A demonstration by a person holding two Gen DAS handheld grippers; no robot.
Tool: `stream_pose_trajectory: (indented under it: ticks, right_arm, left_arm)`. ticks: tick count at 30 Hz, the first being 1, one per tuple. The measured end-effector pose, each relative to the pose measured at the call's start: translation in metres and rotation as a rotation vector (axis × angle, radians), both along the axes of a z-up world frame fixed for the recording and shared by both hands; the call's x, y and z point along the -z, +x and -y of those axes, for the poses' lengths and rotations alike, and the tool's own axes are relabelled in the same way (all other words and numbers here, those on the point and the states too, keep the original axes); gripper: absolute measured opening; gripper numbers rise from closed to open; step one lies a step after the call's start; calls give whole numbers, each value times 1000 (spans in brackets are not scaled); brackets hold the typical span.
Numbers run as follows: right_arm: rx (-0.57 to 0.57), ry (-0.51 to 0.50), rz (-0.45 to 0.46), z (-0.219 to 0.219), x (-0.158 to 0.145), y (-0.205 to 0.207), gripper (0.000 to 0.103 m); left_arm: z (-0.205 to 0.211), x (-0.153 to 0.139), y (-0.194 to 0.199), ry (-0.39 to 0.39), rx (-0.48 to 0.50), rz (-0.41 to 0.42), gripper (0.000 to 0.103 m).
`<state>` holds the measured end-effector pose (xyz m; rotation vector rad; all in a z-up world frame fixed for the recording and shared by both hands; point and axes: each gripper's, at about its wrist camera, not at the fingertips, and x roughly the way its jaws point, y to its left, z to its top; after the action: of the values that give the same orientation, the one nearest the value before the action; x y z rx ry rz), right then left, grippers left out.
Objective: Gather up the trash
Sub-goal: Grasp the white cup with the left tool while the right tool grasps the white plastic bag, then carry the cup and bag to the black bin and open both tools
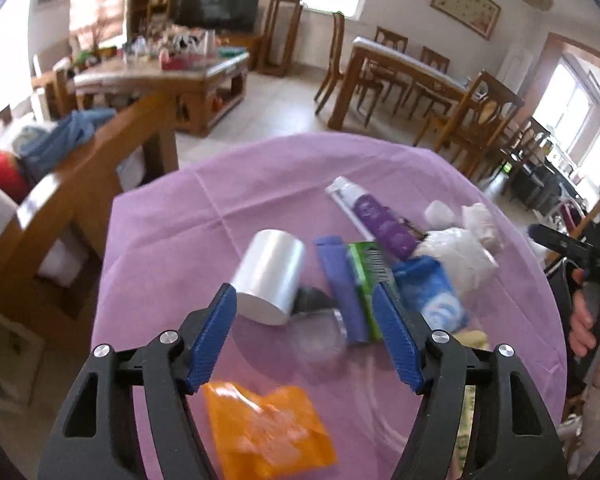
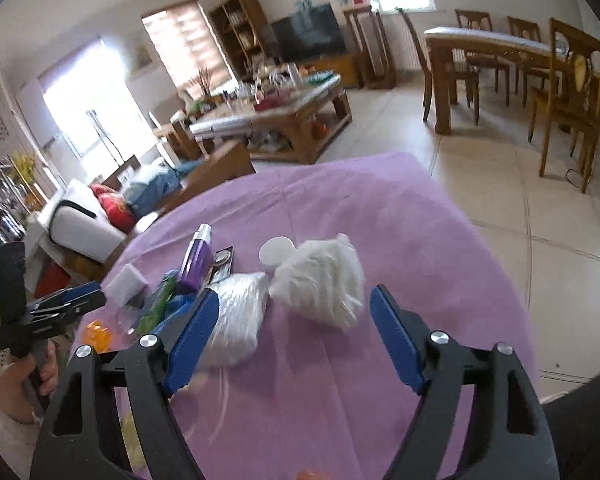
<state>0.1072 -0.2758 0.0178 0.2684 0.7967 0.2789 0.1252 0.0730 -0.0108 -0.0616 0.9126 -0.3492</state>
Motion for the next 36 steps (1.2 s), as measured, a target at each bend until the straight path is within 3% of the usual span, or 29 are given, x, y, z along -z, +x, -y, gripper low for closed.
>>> stream_pose_trajectory:
  ticks: [2,7,10,12,14,19,26,29,36]
  right_arm:
    - [7,-17,-35,-9,10,18,77]
    - [31,-39,-111,-15,32,40,77]
    - [36,-77,-137,-18,42,43,59]
    - [41,-110,-125,-17,43,39,47]
    - [46,-105,-122,-14,43,37,31]
    - [66,-15,-86,6,33,16,19]
    - [89,94,37,45,1,-47,19]
    - [113,116,97,64,-13,-79,19]
    - [252,94,198,123,-32,-154,19]
  left_arm:
    - [1,6,14,24,15,-20,64]
    - [-3,31,35,-10,43,-82,38]
    - [-3,38,41,-59,46,-89,26]
    - [-2,38,43,-75,48,-83,12]
    - [2,39,45,-72,48,-74,9]
    - [2,30,36,-101,37,-32,7]
    - [13,-6,2,-178,75,53,7]
    - [38,-23,-14,-211,133,73,6]
    - [145,-46,-52,-293,348,82,4]
